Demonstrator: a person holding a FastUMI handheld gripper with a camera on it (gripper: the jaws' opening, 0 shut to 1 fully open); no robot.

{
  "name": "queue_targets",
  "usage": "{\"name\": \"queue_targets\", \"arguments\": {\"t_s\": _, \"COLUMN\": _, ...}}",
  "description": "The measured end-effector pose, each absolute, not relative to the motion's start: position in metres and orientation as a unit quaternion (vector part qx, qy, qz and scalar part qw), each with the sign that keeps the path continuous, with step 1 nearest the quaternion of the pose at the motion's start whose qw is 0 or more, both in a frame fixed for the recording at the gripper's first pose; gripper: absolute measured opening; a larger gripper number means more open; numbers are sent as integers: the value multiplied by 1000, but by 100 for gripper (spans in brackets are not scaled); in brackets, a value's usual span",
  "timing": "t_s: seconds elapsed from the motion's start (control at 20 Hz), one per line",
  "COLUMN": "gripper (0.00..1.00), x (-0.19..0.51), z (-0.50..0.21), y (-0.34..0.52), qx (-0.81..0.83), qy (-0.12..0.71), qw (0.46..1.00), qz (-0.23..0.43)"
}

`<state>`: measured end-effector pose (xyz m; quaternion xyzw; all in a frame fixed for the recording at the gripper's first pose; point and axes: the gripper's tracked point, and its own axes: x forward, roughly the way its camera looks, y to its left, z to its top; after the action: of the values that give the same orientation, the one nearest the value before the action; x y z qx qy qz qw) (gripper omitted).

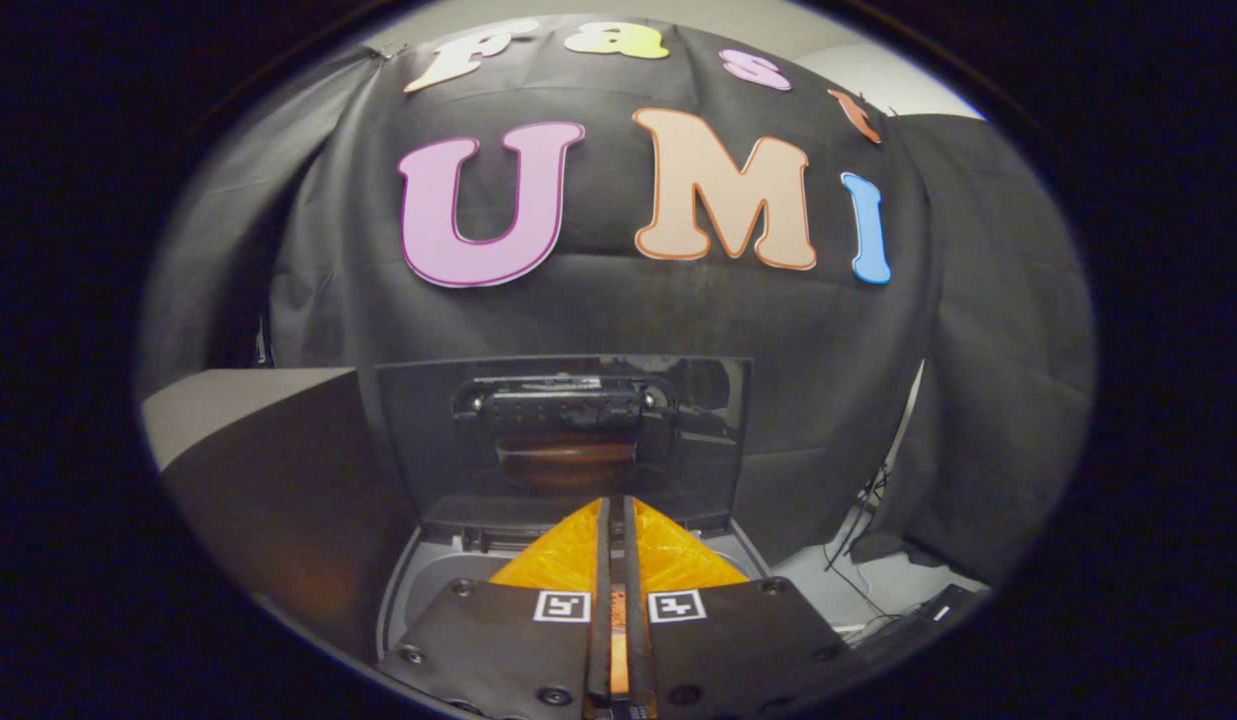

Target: Put the clothes into the washing machine and then close the washing machine lid.

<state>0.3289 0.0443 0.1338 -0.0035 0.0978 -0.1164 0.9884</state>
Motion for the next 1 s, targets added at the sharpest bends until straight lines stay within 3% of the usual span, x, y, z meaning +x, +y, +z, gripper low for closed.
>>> {"name": "queue_targets", "arguments": {"t_s": 0.2, "gripper": 7, "x": 345, "z": 164, "y": 50, "qx": -16, "qy": 76, "qw": 991, "qz": -113}}
{"name": "queue_targets", "arguments": {"t_s": 0.3, "gripper": 30, "x": 359, "z": 179, "y": 57, "qx": -22, "qy": 67, "qw": 992, "qz": -103}}
{"name": "queue_targets", "arguments": {"t_s": 0.55, "gripper": 39, "x": 401, "z": 215, "y": 71, "qx": -38, "qy": 41, "qw": 995, "qz": -88}}
{"name": "queue_targets", "arguments": {"t_s": 1.0, "gripper": 74, "x": 480, "z": 212, "y": 80, "qx": -12, "qy": 49, "qw": 995, "qz": -87}}
